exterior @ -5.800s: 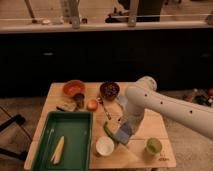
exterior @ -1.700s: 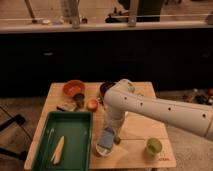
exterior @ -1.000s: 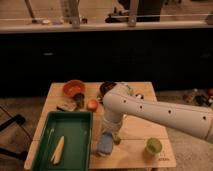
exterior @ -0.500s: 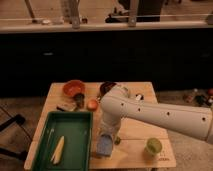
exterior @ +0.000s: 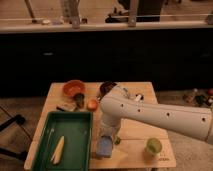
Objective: Place sponge in paper cup
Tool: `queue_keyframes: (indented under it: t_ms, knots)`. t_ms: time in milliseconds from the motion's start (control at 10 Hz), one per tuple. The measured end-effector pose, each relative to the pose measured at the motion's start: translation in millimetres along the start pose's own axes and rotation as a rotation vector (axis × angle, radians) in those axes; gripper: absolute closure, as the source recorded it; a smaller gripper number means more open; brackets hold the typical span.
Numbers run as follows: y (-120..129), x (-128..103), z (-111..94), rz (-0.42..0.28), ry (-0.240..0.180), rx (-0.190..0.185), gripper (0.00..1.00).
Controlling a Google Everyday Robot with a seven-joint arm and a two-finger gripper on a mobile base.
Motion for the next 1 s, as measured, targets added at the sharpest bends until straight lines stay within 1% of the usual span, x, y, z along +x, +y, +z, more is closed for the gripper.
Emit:
queue_keyframes:
  t_ms: [100,500,600,800,900,1000]
  knots:
    - [1.1,0.7,1.7,0.003,-0.006,-0.004,0.93]
    - [-0.5,0.5,6.1,0.000,-0.026,-0.012,0.51]
    - [-0.4,0.6,6.5,0.001,-0.027,-0.012,0.43]
    - [-0.4,1.1,6.9,0.004,-0.028,-0.012,0.24]
    - [-1.7,1.7,6.7,0.005,-0.027,-0.009,0.20]
    - [-2.5,2.3,6.9,0.006,-0.026,-0.009,0.20]
